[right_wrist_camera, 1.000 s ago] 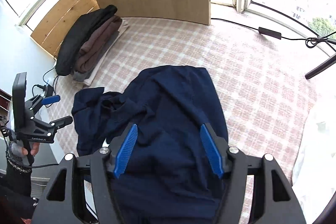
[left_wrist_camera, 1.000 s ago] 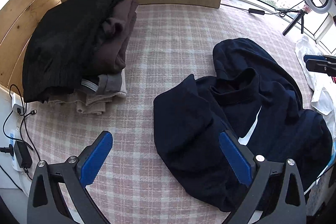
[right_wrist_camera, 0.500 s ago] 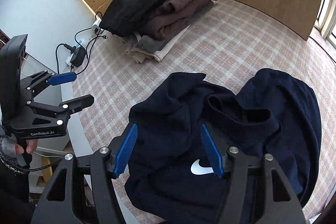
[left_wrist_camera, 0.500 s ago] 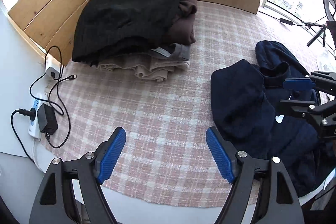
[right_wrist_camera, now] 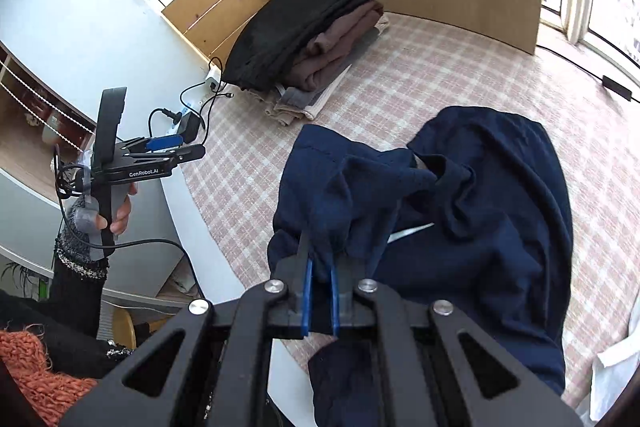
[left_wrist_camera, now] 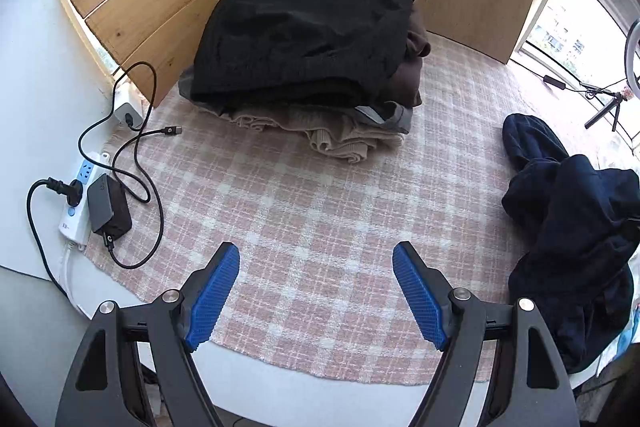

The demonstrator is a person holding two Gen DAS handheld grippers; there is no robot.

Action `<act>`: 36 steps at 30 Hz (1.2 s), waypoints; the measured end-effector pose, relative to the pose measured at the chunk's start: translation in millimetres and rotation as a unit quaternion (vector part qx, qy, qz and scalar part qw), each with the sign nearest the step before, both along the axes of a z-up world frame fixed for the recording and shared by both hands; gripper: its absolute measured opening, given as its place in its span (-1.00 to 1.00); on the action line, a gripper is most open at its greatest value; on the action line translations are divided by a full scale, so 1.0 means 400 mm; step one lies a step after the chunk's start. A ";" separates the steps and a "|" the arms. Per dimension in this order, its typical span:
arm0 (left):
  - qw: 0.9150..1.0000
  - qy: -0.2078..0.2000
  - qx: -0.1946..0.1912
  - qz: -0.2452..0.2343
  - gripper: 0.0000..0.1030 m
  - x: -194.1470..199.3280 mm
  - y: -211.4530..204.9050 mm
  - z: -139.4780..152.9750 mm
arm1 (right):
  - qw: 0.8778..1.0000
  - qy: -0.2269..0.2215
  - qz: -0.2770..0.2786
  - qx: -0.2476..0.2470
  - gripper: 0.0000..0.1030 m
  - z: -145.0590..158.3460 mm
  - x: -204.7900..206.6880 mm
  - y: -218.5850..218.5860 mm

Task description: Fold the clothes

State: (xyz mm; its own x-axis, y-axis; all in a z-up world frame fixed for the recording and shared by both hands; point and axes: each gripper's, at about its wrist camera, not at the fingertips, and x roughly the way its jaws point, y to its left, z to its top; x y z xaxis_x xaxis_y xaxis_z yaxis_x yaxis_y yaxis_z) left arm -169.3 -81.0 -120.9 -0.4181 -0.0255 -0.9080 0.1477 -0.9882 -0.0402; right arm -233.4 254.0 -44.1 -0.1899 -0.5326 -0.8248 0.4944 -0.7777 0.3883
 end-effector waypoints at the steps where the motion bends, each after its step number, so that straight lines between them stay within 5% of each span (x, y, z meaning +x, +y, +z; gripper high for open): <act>1: 1.000 0.002 0.002 -0.021 0.50 -0.024 0.035 -0.002 | 0.999 0.002 -0.030 0.014 -0.87 0.019 0.030 0.081; 3: 0.998 0.004 0.008 -0.063 0.50 -0.069 0.110 -0.006 | 0.992 0.001 -0.103 0.079 -0.87 0.022 0.081 0.245; 5: 0.994 0.004 0.015 -0.111 0.51 -0.108 0.197 -0.015 | 0.970 -0.003 -0.183 0.162 -0.85 0.007 0.127 0.409; 6: 0.991 0.004 0.017 -0.136 0.50 -0.128 0.242 -0.019 | 0.952 -0.011 -0.223 0.210 -0.69 -0.007 0.145 0.488; 8: 0.982 0.003 0.018 -0.186 0.51 -0.168 0.332 -0.028 | 0.911 -0.043 -0.304 0.276 -0.69 -0.040 0.164 0.622; 11: 0.969 -0.009 0.002 -0.248 0.51 -0.233 0.452 -0.055 | 0.925 -0.037 -0.321 0.201 -0.58 -0.019 0.177 0.649; 14: 0.958 -0.013 -0.034 -0.286 0.51 -0.294 0.539 -0.091 | 0.948 -0.005 -0.274 0.164 0.09 -0.012 0.143 0.553; 15: 0.954 -0.014 -0.046 -0.297 0.51 -0.314 0.567 -0.103 | 0.955 0.006 -0.253 0.157 0.16 -0.015 0.124 0.518; 18: 0.931 -0.016 -0.099 -0.351 0.51 -0.336 0.624 -0.139 | 0.972 0.017 -0.178 0.150 0.16 -0.057 0.032 0.417; 24: 0.893 -0.019 -0.127 -0.431 0.51 -0.345 0.653 -0.174 | 0.984 -0.019 -0.072 0.162 0.16 -0.203 -0.110 0.331; 30: 0.855 -0.016 -0.153 -0.495 0.51 -0.365 0.693 -0.210 | 0.983 -0.100 -0.059 0.144 0.16 -0.313 -0.123 0.372; 34: 0.826 -0.013 -0.169 -0.537 0.51 -0.379 0.720 -0.235 | 0.987 -0.093 -0.080 0.101 0.16 -0.281 -0.081 0.407; 35: 0.819 -0.013 -0.174 -0.547 0.43 -0.382 0.726 -0.241 | 0.988 -0.088 -0.086 0.089 -0.03 -0.269 -0.070 0.416; 36: 0.816 -0.014 -0.167 -0.554 0.30 -0.384 0.737 -0.241 | 0.989 -0.083 -0.093 0.077 -0.54 -0.257 -0.058 0.425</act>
